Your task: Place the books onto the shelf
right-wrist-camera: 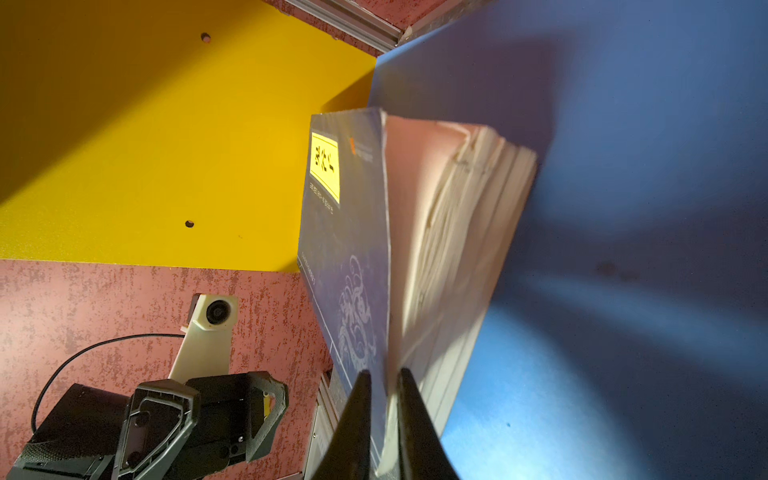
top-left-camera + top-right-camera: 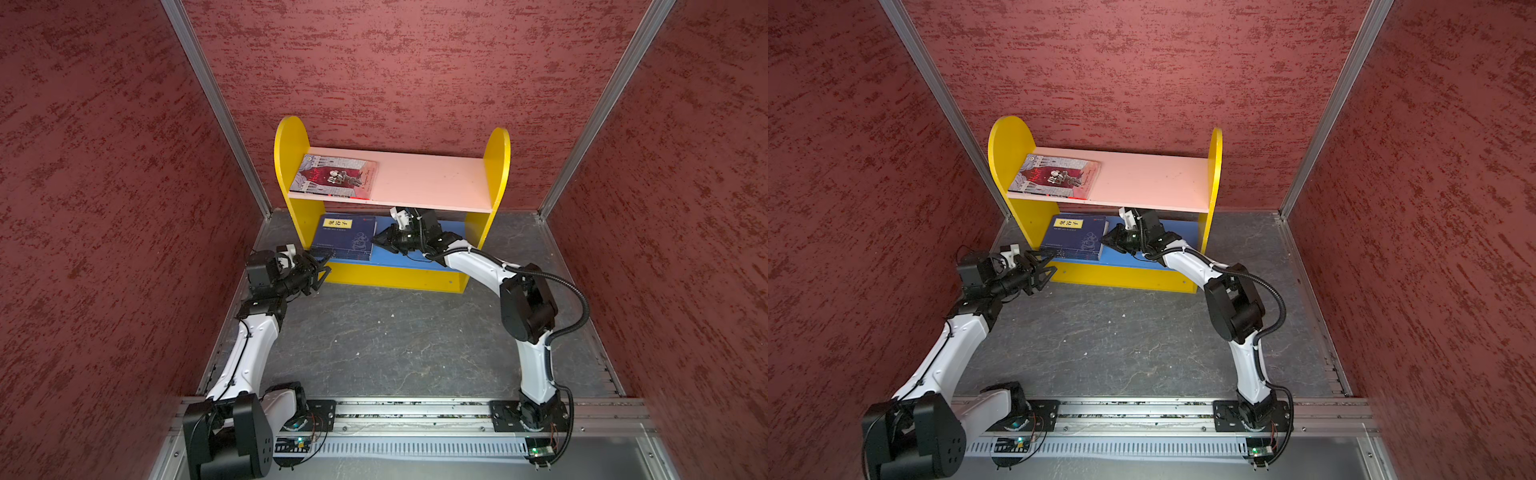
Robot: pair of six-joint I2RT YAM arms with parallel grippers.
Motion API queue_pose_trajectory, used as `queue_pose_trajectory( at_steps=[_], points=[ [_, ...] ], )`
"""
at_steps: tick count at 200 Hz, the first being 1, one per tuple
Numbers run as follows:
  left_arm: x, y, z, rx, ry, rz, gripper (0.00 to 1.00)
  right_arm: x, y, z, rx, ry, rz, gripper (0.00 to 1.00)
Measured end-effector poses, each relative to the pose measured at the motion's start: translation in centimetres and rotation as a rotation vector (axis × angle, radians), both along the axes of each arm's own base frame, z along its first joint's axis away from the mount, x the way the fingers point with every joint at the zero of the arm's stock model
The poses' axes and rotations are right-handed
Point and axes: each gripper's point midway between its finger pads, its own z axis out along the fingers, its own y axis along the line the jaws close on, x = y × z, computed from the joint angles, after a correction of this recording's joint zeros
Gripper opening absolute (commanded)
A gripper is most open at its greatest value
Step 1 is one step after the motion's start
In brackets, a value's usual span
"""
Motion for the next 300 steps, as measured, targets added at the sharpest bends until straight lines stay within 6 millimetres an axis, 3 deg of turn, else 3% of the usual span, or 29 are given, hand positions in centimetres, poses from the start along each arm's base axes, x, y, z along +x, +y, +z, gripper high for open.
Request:
queue_pose_trajectory(
  at_steps=[157, 183, 208, 234, 271, 300],
  points=[
    [0.0, 0.1, 0.0, -0.001, 0.000, 0.003, 0.62, -0.1, 0.3, 0.1, 0.021, 0.010, 0.011, 0.16],
    [0.0, 0.1, 0.0, -0.002, -0.001, 0.001, 0.62, 0.0, 0.3, 0.1, 0.020, 0.008, 0.009, 0.25],
    [-0.1, 0.0, 0.1, 0.020, -0.025, -0.016, 0.63, 0.3, -0.1, -0.1, 0.003, -0.010, -0.018, 0.39],
    [-0.2, 0.0, 0.4, 0.090, -0.066, -0.047, 0.67, 0.0, -1.3, -0.1, -0.021, -0.025, -0.059, 0.43],
    [-0.5, 0.1, 2.8, 0.224, -0.172, -0.093, 0.73, -1.3, -3.2, 1.0, -0.028, -0.031, -0.088, 0.45],
    [-1.8, 0.3, 3.2, 0.320, -0.213, -0.130, 0.81, -3.0, -4.1, 0.1, -0.049, -0.005, -0.077, 0.47]
  ],
)
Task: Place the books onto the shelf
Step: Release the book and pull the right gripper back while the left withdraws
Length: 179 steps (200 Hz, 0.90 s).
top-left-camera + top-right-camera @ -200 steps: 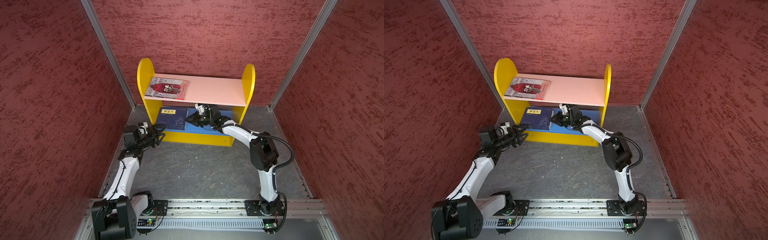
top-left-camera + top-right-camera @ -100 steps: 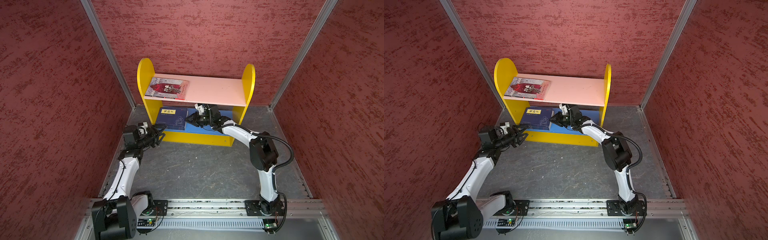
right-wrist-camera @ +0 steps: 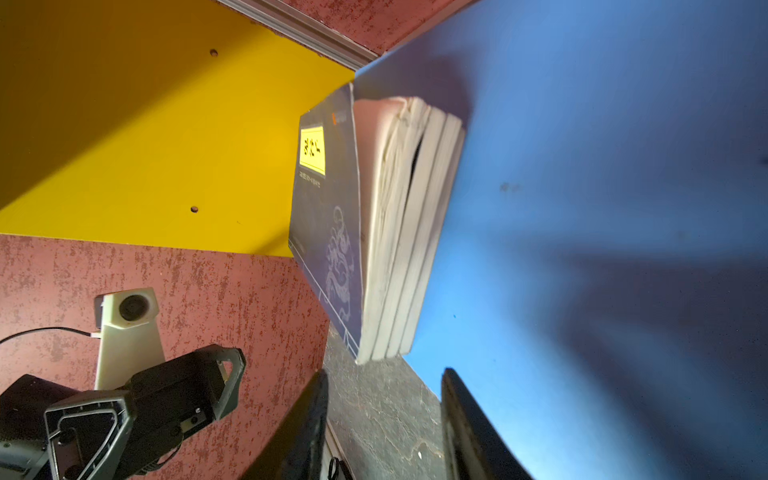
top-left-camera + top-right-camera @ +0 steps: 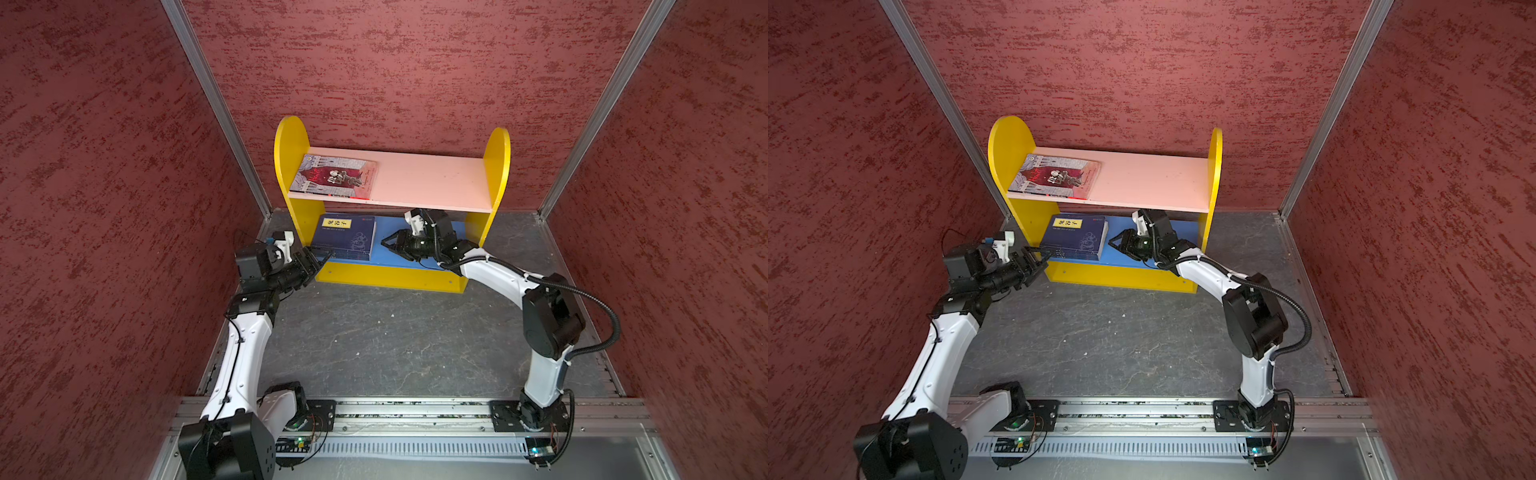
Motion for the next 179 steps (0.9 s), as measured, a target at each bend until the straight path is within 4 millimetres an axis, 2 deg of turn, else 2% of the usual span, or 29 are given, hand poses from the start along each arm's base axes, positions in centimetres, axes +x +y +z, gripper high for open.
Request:
queue_pose_trajectory(
  at_steps=[15, 24, 70, 83, 109, 129, 155, 179],
  points=[
    [-0.8, 0.2, -0.4, 0.040, 0.000, -0.009, 0.89, -1.4, -0.7, -0.7, -0.020, 0.022, 0.016, 0.47],
    [-1.3, 0.5, -0.5, 0.067, -0.004, -0.010, 1.00, -2.3, -1.1, -1.0, -0.030, 0.033, 0.029, 0.47],
    [-3.1, 2.0, -0.3, 0.266, -0.072, 0.016, 0.99, -8.1, -3.3, -1.1, -0.106, 0.031, 0.138, 0.53],
    [-3.3, 2.8, -0.1, 0.321, -0.100, 0.043, 0.99, -10.0, -4.2, -1.5, -0.128, 0.019, 0.164, 0.58],
    [-3.5, 4.4, -0.7, 0.407, -0.121, 0.096, 0.99, -13.3, -6.6, -1.8, -0.184, -0.030, 0.184, 0.76],
    [-3.2, 5.7, -2.7, 0.428, -0.095, 0.134, 0.99, -14.2, -8.7, -1.8, -0.242, -0.111, 0.135, 0.98],
    [-3.1, 7.2, -6.0, 0.426, -0.044, 0.182, 0.99, -14.7, -12.0, -2.3, -0.326, -0.221, 0.035, 0.99],
    [-2.3, 8.0, -7.8, 0.426, -0.025, 0.199, 0.99, -14.4, -15.1, -2.9, -0.407, -0.302, -0.092, 0.99]
  ],
)
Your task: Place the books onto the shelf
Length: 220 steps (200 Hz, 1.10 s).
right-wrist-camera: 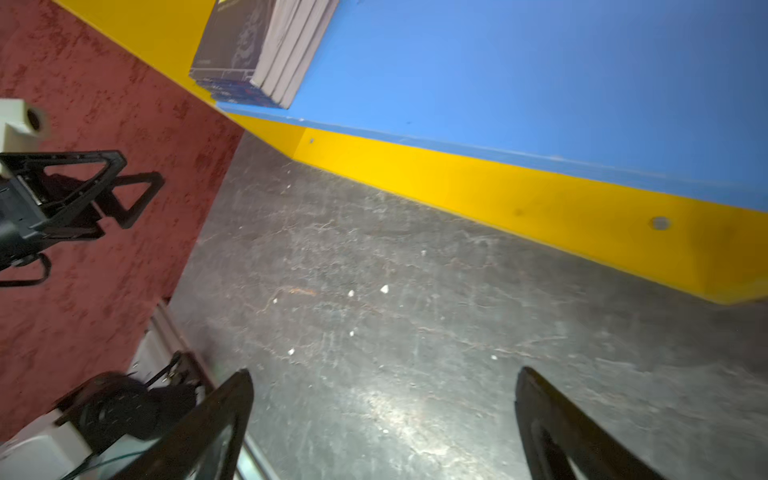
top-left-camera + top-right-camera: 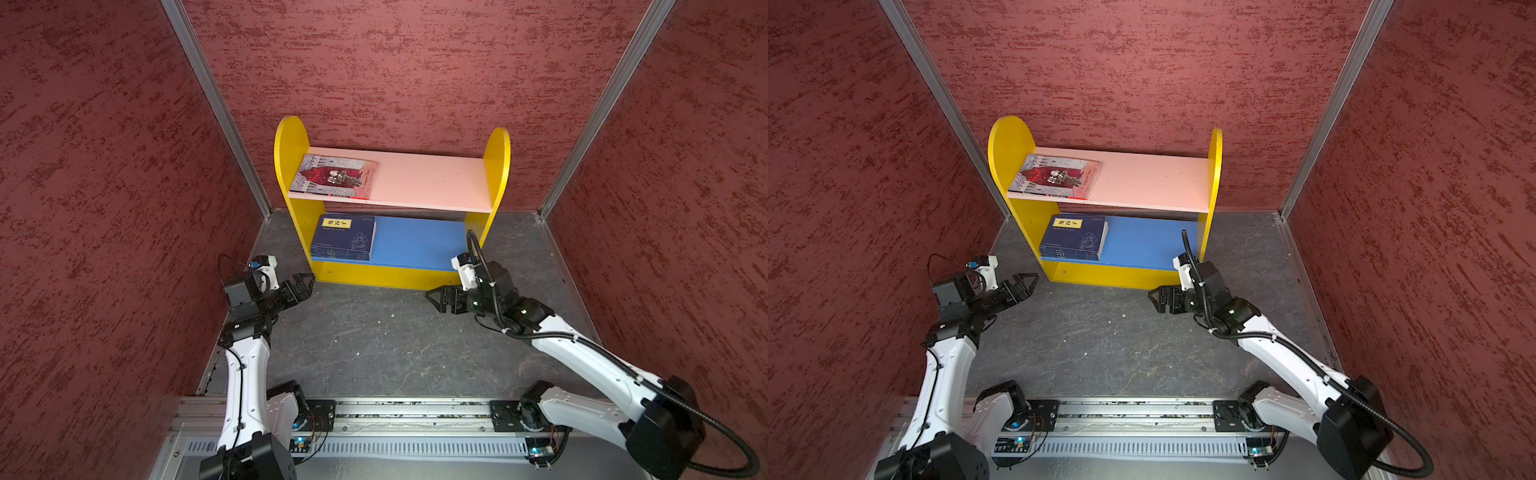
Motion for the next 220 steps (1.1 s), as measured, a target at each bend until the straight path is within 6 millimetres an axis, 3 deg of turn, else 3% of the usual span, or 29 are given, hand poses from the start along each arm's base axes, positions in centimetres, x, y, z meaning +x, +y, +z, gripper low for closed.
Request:
queue_pose_trajectory(
  at_steps=[45, 96, 131, 178, 220],
  points=[
    [2.1, 1.4, -2.6, 0.018, -0.066, 0.023, 0.99, 2.0, -5.7, 1.1, -0.120, -0.253, -0.235, 0.99],
    [4.2, 2.3, -6.3, 0.009, -0.110, 0.028, 0.99, 3.2, -17.3, 1.2, -0.215, -0.512, -0.693, 0.99],
    [5.7, 2.7, -7.3, 0.018, -0.160, 0.021, 0.99, 4.1, -23.3, 2.0, -0.258, -0.545, -0.911, 0.99],
    [7.1, 3.4, -6.7, 0.041, -0.251, 0.028, 0.99, 4.4, -27.1, -0.4, -0.301, -0.514, -1.002, 0.99],
    [7.2, 3.5, -5.0, 0.092, -0.356, 0.023, 0.99, 4.2, -27.2, -2.9, -0.304, -0.564, -0.949, 0.99]
  ],
)
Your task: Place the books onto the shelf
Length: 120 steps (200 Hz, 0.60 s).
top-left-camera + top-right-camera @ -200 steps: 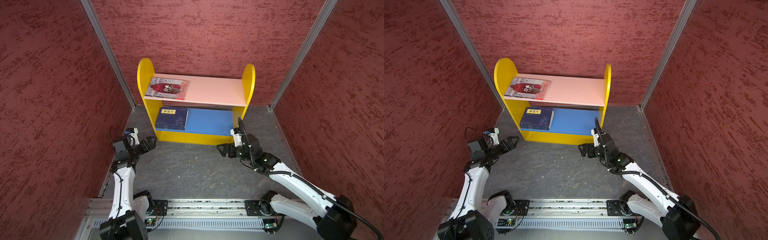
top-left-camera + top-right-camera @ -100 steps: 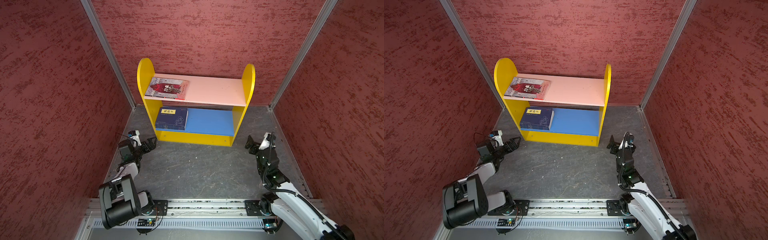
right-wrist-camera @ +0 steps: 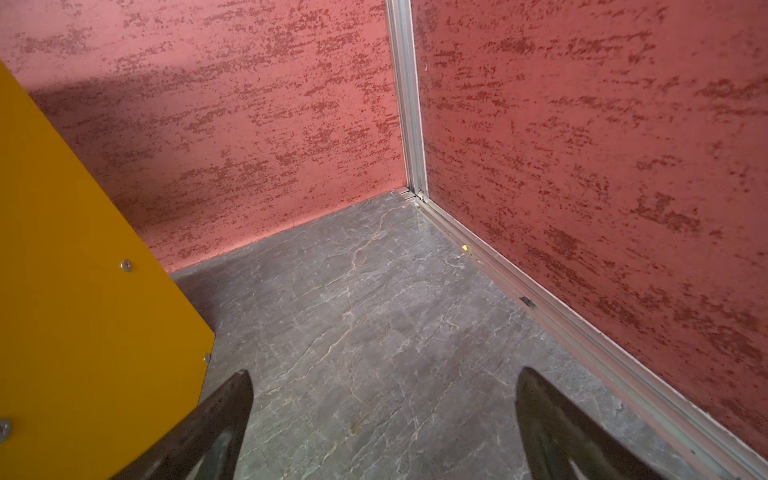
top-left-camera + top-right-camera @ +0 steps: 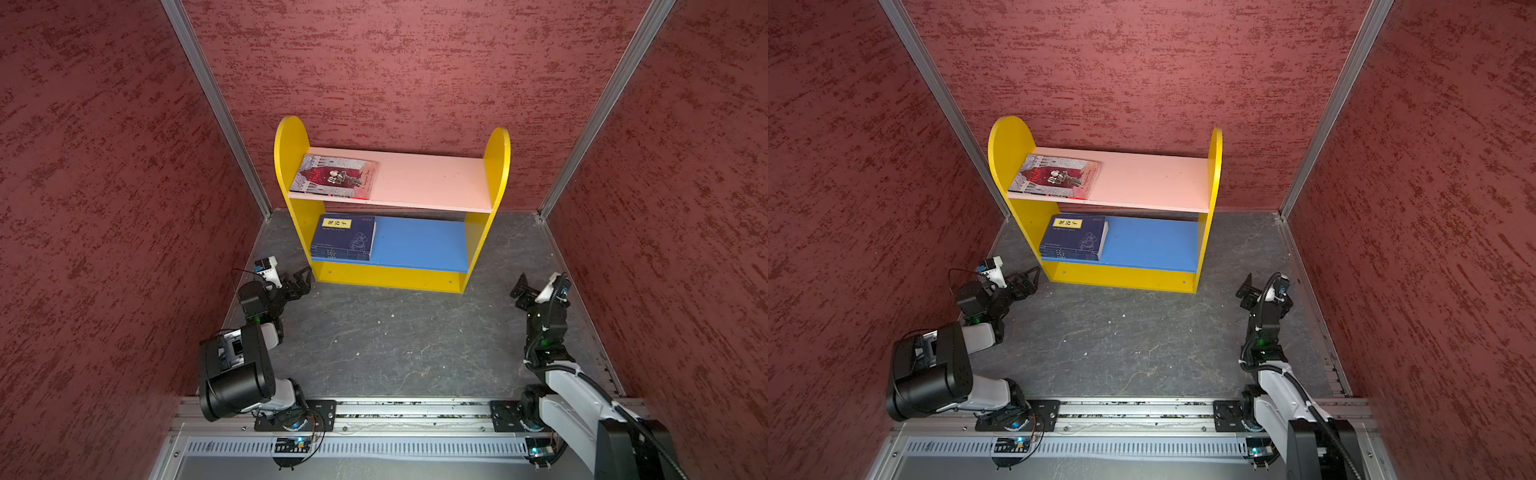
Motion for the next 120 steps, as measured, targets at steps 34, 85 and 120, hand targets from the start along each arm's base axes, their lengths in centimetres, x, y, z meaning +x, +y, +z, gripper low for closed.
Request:
queue_pose_trajectory(
  at_steps=[34, 85, 120],
  points=[
    [0.1, -0.4, 0.5, 0.030, -0.061, -0.011, 0.99, 1.1, 0.1, -0.7, -0.007, -0.021, 0.021, 0.99],
    [-1.4, -5.7, -0.8, 0.152, -0.126, -0.130, 1.00, 2.1, 0.3, -1.3, -0.042, -0.042, 0.053, 0.99],
    [-1.9, -6.6, -0.7, 0.237, -0.178, -0.111, 0.99, 2.7, 0.2, -1.8, -0.054, -0.059, 0.065, 0.99]
  ],
)
